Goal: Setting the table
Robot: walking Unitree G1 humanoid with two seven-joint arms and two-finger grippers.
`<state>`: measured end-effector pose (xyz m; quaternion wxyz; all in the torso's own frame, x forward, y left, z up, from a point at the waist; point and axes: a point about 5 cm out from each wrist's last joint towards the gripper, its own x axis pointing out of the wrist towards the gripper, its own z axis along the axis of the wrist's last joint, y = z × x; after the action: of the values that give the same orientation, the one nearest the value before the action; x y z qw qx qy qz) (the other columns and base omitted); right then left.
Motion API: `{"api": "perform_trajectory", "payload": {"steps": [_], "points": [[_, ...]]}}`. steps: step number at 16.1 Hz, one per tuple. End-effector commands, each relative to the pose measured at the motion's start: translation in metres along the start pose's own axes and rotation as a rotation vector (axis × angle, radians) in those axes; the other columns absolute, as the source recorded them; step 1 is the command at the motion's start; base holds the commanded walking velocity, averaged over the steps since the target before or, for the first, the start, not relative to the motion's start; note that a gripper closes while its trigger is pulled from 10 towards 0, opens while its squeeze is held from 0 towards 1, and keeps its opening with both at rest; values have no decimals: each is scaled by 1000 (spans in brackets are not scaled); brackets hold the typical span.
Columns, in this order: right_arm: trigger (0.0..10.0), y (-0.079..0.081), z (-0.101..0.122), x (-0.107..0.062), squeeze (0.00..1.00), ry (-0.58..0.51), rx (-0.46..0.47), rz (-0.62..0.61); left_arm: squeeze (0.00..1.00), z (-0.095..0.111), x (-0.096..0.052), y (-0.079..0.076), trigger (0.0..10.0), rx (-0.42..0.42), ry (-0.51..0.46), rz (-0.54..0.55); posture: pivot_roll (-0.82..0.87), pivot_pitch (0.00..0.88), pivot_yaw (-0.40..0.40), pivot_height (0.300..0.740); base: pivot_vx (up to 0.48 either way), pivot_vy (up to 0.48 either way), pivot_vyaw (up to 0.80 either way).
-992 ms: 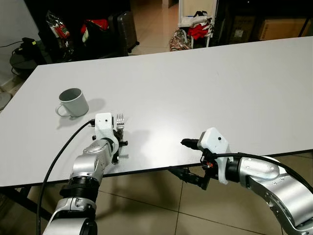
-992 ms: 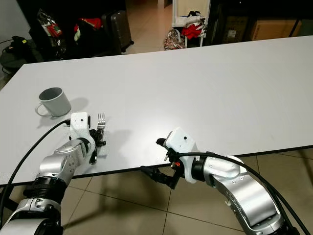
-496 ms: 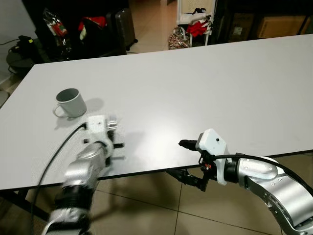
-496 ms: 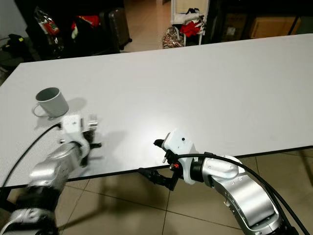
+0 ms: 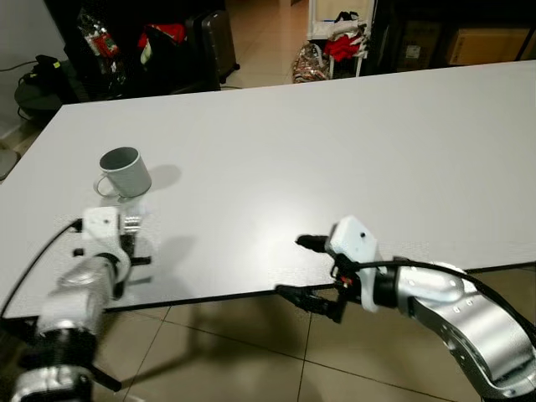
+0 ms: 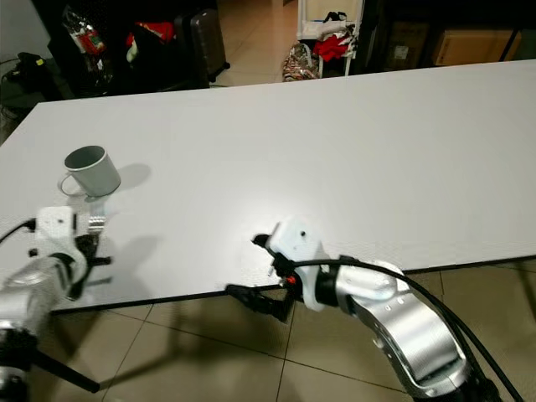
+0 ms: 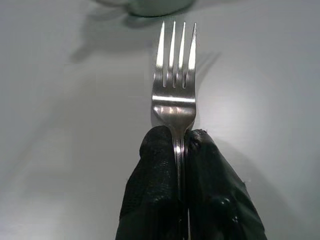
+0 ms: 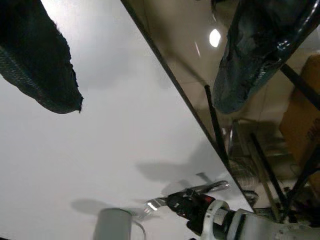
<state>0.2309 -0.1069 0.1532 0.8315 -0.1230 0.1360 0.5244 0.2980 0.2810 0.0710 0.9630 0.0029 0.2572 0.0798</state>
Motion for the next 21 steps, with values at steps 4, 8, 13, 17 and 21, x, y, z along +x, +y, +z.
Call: {"api": "perform_trajectory", "payload": {"steps": [4, 8, 13, 17, 21], "points": [[10000, 3, 0, 8, 0, -4, -8, 28, 0, 9, 8, 11, 0, 13, -30, -23, -69, 0, 93, 740, 0, 0, 0], [10000, 4, 0, 7, 0, -3, -3, 28, 0, 22, 16, 12, 0, -4, -61, -41, -80, 0, 99, 740, 0, 0, 0], [10000, 5, -1, 2, 0, 9, 1, 33, 0, 30, 20, 22, 0, -24, -65, 14, -95, 0, 87, 740, 0, 0, 0], [10000, 5, -1, 0, 0, 15, 4, 37, 0, 28, 21, 25, 0, -87, -66, 32, -107, 0, 77, 740, 0, 0, 0], [10000, 3, 0, -2, 0, 22, 2, 42, 0, 28, 23, 20, 0, -96, -74, 13, -119, 0, 67, 740, 0, 0, 0]]}}
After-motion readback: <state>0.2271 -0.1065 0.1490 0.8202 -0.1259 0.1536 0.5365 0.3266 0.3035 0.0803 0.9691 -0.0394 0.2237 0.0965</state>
